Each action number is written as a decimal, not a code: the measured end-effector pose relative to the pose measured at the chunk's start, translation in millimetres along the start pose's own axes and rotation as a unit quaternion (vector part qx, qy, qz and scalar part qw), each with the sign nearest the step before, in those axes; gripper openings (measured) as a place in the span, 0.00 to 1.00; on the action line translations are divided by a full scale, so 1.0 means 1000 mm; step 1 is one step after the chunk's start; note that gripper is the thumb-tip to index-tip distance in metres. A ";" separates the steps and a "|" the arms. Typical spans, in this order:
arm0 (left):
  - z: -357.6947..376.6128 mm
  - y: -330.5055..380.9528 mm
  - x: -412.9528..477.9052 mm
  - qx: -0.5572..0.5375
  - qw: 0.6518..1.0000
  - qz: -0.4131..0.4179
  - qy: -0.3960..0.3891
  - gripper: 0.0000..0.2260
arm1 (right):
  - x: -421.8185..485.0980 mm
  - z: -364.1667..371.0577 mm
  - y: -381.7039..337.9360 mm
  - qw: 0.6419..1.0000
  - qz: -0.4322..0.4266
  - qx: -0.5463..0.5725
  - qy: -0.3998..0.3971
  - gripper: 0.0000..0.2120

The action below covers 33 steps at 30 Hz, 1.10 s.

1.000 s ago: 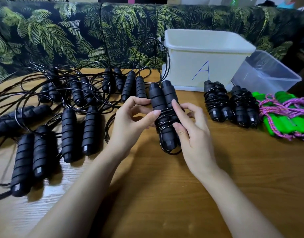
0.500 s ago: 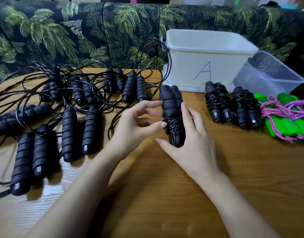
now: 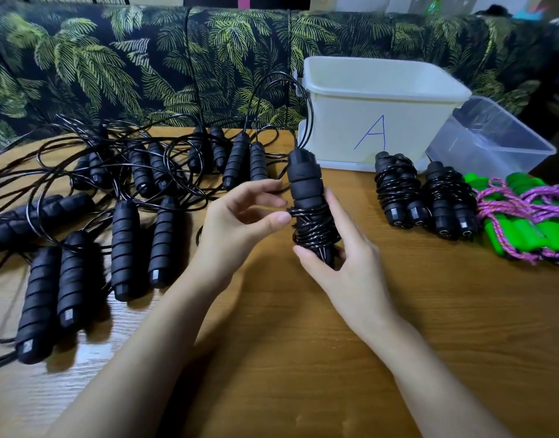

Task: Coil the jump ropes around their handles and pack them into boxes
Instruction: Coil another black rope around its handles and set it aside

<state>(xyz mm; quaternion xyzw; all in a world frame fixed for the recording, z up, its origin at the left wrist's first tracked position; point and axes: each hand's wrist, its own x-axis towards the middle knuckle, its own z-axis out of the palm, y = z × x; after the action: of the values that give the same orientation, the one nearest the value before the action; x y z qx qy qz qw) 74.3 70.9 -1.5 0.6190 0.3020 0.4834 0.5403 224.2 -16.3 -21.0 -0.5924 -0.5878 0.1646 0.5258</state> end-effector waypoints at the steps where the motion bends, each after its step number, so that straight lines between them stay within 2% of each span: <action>1: -0.003 -0.002 0.001 -0.003 1.000 -0.014 -0.001 0.22 | 0.000 -0.001 -0.001 1.000 -0.004 0.024 -0.011 0.36; 5: -0.008 -0.002 0.004 -0.067 0.993 -0.070 -0.073 0.33 | 0.000 -0.004 -0.003 0.992 0.008 0.106 -0.064 0.33; 8: -0.003 0.002 0.001 -0.078 0.989 -0.075 -0.105 0.27 | 0.000 -0.006 -0.001 0.993 -0.014 0.100 -0.065 0.31; 12: 0.002 0.000 0.000 -0.058 0.995 -0.064 -0.058 0.21 | 0.001 -0.005 -0.001 0.994 -0.028 0.083 -0.057 0.32; 15: 0.007 -0.004 -0.002 -0.037 0.998 -0.049 -0.004 0.21 | 0.000 0.001 0.001 0.997 -0.065 0.002 -0.037 0.35; 19: 0.012 -0.008 -0.003 0.030 0.998 -0.033 0.033 0.23 | -0.001 0.005 0.004 0.996 -0.062 -0.068 -0.014 0.38; 22: 0.006 -0.008 -0.002 0.054 0.998 -0.031 -0.001 0.23 | 0.001 0.000 0.007 0.997 -0.059 -0.034 -0.026 0.37; 26: 0.004 -0.001 -0.002 -0.011 0.998 -0.041 -0.050 0.20 | 0.006 -0.011 0.004 0.997 -0.012 0.059 -0.043 0.36; 29: 0.002 0.003 -0.001 -0.030 0.997 -0.041 -0.054 0.18 | 0.007 -0.016 -0.002 0.989 0.028 0.128 -0.063 0.34; 33: 0.003 0.000 -0.001 -0.020 0.999 -0.032 -0.037 0.19 | 0.006 -0.012 0.002 0.987 0.034 0.133 -0.077 0.33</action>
<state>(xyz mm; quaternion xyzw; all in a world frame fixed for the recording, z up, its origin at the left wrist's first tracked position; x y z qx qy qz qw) 76.6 69.3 -1.0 0.6155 0.2913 0.4488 0.5787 236.7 -16.1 -15.3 -0.5223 -0.5788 0.3048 0.5470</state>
